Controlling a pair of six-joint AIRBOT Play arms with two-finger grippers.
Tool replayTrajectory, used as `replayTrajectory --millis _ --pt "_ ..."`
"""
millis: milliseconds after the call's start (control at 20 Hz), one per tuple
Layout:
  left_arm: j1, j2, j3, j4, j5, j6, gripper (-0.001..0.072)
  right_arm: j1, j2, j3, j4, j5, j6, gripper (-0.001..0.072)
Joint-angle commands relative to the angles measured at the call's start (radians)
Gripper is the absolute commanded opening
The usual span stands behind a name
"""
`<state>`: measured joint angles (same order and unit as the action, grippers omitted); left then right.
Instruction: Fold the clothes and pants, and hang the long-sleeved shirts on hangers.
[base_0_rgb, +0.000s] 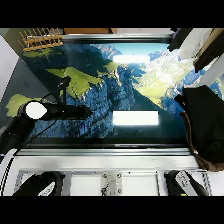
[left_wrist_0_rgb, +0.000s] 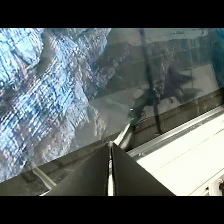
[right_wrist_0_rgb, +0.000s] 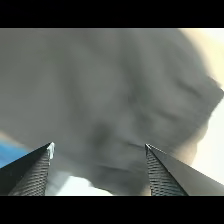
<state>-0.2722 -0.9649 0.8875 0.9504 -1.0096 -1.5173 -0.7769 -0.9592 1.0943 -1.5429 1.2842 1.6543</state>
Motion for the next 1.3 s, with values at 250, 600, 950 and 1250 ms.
replayTrajectory --millis 250,600,950,1250 --pt "0.000 0.000 0.000 -0.001 0.000 -0.001 0.0014 0.464 0.095 -0.002 0.418 -0.091 -0.156 0.0622" --pt "0.000 0.000 0.000 -0.001 0.000 0.000 0.0014 0.629 0.090 -0.002 0.422 -0.091 -0.156 0.0042" --pt "0.000 0.000 0.000 -0.001 0.000 -0.001 0.0015 0.629 0.089 -0.002 0.422 -0.091 -0.156 0.0042" --pt "0.000 0.000 0.000 -0.001 0.000 -0.001 0.0014 0.629 0.089 -0.002 0.422 -0.091 -0.156 0.0042"
